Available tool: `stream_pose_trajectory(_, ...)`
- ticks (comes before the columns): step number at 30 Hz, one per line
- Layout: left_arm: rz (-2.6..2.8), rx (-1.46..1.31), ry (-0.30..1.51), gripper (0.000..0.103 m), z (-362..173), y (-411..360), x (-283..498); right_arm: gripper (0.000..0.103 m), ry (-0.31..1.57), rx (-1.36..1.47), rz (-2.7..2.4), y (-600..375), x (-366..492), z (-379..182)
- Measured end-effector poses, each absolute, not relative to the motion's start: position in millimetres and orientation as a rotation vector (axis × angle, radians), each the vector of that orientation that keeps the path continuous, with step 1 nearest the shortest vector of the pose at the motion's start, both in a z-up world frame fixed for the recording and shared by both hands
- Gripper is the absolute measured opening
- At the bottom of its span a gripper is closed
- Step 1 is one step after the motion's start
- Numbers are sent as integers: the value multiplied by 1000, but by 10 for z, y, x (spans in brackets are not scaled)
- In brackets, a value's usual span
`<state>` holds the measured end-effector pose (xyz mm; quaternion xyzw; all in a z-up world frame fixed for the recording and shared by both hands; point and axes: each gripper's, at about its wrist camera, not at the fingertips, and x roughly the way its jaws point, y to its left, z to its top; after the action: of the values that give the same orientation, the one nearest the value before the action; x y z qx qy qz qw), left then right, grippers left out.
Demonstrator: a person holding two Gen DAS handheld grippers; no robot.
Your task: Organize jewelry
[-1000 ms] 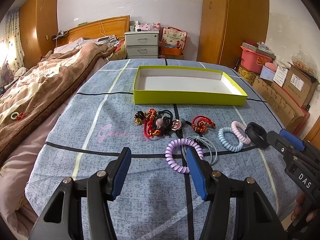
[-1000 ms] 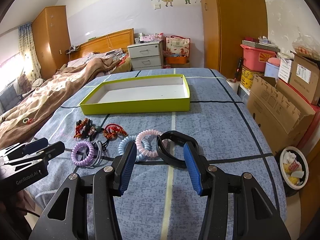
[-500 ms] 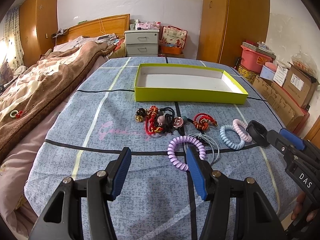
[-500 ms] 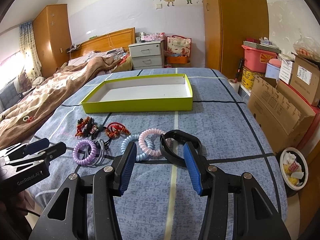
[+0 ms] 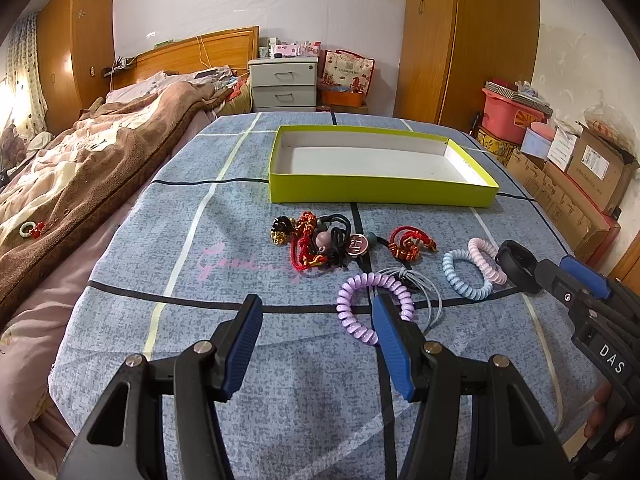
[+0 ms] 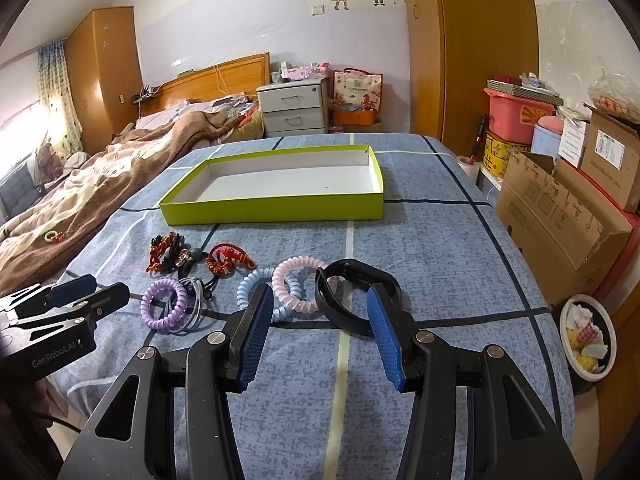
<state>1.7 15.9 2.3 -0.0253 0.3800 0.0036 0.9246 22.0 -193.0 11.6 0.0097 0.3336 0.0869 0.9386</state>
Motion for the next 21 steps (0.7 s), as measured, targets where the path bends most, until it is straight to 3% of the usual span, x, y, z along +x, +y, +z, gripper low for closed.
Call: stream_pose_trajectory(21, -166, -145, 889, 59, -199, 308, 286, 50, 788, 15, 219, -2507, 636, -22)
